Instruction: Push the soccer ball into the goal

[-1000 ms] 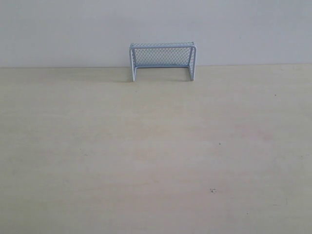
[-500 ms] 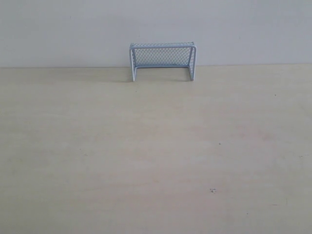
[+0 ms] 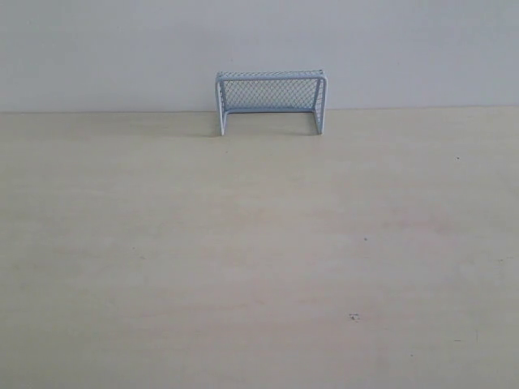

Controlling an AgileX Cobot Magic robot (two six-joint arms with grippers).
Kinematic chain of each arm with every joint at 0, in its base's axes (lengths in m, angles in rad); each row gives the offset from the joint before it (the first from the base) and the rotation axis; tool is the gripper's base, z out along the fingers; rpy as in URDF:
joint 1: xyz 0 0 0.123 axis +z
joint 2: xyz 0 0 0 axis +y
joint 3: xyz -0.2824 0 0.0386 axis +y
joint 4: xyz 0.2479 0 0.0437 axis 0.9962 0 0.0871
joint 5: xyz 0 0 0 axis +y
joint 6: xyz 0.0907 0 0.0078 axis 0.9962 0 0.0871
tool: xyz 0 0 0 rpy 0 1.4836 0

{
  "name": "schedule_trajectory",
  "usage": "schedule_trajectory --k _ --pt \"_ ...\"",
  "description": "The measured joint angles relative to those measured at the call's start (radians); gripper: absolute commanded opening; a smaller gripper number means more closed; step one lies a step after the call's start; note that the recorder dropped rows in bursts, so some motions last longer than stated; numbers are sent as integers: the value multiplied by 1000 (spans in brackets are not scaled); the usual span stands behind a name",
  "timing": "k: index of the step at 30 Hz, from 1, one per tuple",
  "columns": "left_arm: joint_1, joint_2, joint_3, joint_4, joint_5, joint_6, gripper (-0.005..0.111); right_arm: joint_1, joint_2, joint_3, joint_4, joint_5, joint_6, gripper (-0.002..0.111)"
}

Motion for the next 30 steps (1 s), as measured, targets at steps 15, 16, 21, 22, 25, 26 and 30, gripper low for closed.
schedule_trajectory --k 15,16,21,22,25,26,30 --pt "0 0 0 0 0 0 6 0 -120 82 -99 49 130 0" --pt "0 0 0 0 0 0 6 0 -139 82 -99 58 133 0" --pt "0 0 0 0 0 0 6 0 -192 82 -104 84 136 0" --pt "0 0 0 0 0 0 6 0 -194 82 -109 89 136 0" --pt "0 0 0 0 0 0 6 0 -195 82 -113 117 134 0" --pt "0 0 0 0 0 0 6 0 -195 82 -113 130 134 0" --pt "0 0 0 0 0 0 6 0 -195 82 -115 150 120 0"
